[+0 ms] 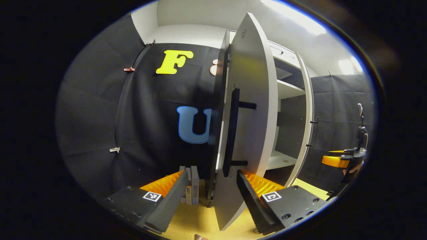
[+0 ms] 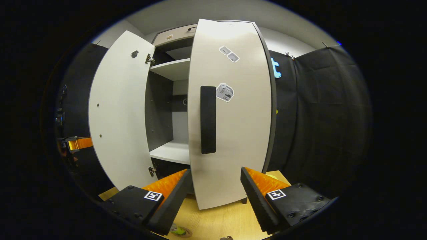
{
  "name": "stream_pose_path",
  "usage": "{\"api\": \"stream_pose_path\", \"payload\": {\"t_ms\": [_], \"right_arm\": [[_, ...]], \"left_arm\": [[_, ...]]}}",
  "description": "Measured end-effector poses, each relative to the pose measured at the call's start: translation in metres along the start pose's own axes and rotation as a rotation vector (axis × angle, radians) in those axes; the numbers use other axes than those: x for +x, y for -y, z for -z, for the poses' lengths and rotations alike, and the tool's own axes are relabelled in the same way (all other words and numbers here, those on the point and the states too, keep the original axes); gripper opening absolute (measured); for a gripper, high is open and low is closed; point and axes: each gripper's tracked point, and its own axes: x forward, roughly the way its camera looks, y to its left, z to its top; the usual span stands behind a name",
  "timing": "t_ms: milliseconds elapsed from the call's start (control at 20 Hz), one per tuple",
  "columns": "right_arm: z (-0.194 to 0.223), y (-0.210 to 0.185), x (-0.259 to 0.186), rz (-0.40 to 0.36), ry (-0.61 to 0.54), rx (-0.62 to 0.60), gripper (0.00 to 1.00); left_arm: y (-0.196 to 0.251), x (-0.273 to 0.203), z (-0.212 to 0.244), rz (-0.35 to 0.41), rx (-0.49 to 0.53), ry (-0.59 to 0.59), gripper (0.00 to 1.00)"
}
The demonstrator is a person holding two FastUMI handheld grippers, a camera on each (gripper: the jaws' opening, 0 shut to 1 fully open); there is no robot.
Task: Grasp the bottle in the cabinet with the left hand and place it on the coaster, then close the right door with the right hand and the left door with the left hand.
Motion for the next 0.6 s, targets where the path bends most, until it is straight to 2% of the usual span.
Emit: {"api": "stream_pose_path", "payload": {"t_ms": [250,300,350,400,450,600], "right_arm": [[0.004,0.012,-0.001,-0.014,-0.005,0.006,0.97],[0.002,0.015,-0.002,-0.018,-0.003,0.008,0.98],[0.002,0.019,-0.001,-0.020,0.000,0.009,0.98],[0.000,0.024,-0.004,-0.020,0.002,0.009,0.98],[-0.001,0.029,-0.005,-0.021,0.004,0.008,0.98],[-0.005,0.049,-0.007,-0.016,0.009,0.004,0.98]], "left_arm": [[0.043,0.009,0.002,0.054,0.015,-0.011,0.93],[0.055,0.012,0.003,0.073,0.010,-0.012,0.97],[0.067,0.017,0.004,0.092,0.005,-0.013,0.89],[0.079,0.023,0.006,0.110,0.002,-0.014,0.89],[0.092,0.029,0.006,0.127,0.003,-0.012,0.93],[0.139,0.050,0.005,0.221,-0.003,-0.002,0.93]]}}
